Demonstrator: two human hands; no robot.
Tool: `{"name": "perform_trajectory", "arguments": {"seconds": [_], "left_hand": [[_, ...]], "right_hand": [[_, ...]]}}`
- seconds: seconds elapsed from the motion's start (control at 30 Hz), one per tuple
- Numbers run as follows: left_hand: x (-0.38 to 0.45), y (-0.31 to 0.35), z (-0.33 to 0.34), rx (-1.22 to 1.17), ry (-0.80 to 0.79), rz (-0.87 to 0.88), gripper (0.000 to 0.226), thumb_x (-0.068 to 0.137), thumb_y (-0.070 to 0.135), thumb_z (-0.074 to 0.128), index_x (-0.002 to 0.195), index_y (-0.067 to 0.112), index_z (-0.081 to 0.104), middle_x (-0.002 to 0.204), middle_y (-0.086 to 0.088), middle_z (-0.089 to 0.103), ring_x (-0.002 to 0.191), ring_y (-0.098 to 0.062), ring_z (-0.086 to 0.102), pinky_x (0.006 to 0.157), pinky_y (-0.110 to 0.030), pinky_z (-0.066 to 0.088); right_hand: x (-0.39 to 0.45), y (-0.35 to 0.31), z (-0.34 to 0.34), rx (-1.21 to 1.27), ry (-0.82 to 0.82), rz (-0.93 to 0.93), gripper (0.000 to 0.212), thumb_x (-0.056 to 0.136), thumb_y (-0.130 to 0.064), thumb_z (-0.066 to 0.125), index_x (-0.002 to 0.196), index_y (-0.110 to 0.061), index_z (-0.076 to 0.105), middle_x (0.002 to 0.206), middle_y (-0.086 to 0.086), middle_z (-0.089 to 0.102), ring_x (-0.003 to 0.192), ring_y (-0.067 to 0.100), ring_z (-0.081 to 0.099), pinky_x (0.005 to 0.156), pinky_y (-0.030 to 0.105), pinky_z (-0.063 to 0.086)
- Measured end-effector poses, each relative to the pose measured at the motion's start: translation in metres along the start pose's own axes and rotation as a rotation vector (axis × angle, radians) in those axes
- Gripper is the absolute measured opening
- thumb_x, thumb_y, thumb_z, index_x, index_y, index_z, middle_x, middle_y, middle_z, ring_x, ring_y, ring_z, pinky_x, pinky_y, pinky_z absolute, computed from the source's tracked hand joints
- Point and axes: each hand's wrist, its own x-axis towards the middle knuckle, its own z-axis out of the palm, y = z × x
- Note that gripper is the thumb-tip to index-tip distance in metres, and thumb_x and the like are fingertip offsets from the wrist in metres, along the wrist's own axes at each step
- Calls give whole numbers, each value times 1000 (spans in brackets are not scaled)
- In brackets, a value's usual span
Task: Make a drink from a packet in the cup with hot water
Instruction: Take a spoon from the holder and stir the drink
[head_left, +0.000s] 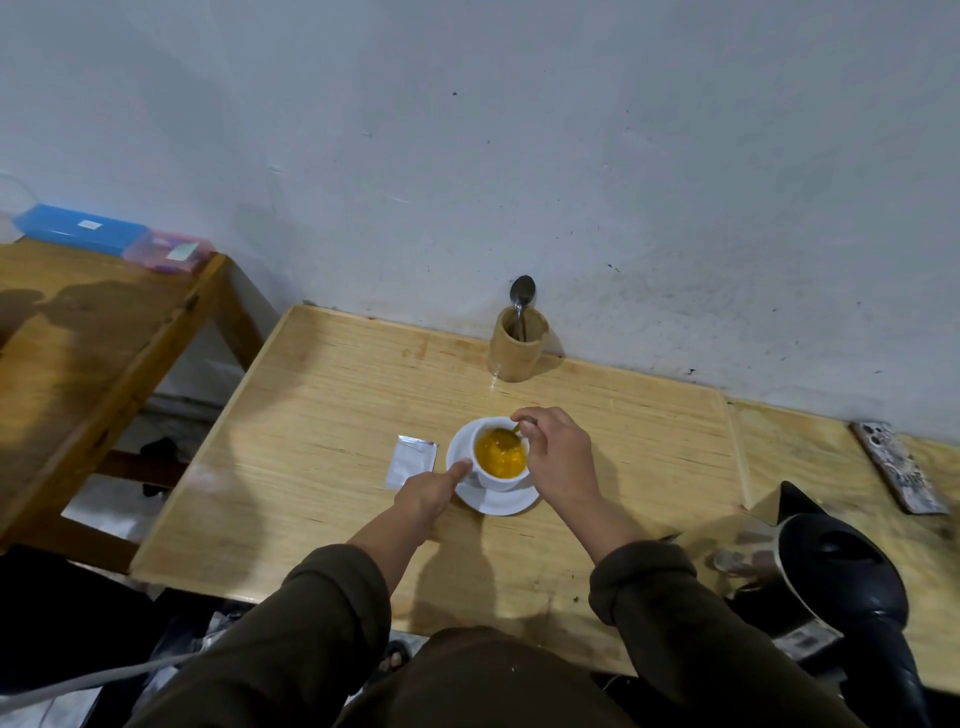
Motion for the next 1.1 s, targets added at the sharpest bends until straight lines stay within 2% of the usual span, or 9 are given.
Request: {"name": "perform_trajectory", "arguments": {"seconds": [0.1,0.2,0.33,0.47,0.6,0.73,0.9,1.1], "left_hand": [[1,0,0,32,17,4,83,76,66,59,133,6,55,137,-13,58,126,-31,52,110,-43,41],[1,1,-1,30,11,0,85,72,69,60,131,7,57,135,-12,58,125,-30,53,109,-44,42],[1,0,-1,6,2,-5,89,69,70,62,133,8,55,136,-11,58,125,-29,53,109,-45,42],[2,-1,0,-7,5,-2,88,70,68,63,134,7,54,136,-12,57,126,-30,52,109,-45,42],[2,-1,0,3,-6,12,87,73,67,61,135,6,52,138,-13,56,126,-30,52,109,-46,41],[3,-1,0,16,-2,29,84,77,65,59,135,5,53,138,-14,56,126,-30,52,111,-45,40],[3,0,1,18,1,40,84,78,64,59,135,3,52,138,-16,56,127,-30,52,111,-46,40],[2,0,2,13,2,43,82,81,63,58,137,3,50,140,-16,54,129,-31,50,112,-45,39]], "right_hand": [[-1,-3,1,67,-37,-11,23,94,-8,45,101,-11,67,106,7,66,97,20,62,81,22,43],[-1,-5,1,85,-56,-16,21,94,-7,43,95,-9,65,101,8,64,92,24,63,83,34,50],[2,0,0,-40,-29,-14,23,96,-11,41,101,-10,63,105,7,60,87,16,54,74,21,36],[1,0,0,-7,0,10,25,96,-10,43,105,-12,66,109,6,61,87,9,49,76,16,33],[-2,-3,1,73,-36,-22,23,94,-9,47,102,-13,69,108,7,65,97,18,59,80,19,39],[-1,-4,3,94,-77,-36,20,93,-8,47,94,-13,66,100,7,65,91,21,61,80,27,46],[1,-2,2,-32,-44,-9,23,96,-12,42,101,-11,64,106,8,61,94,21,57,75,22,36],[0,-3,0,51,-27,1,24,94,-10,47,101,-13,69,108,7,66,99,19,60,79,17,36]]}}
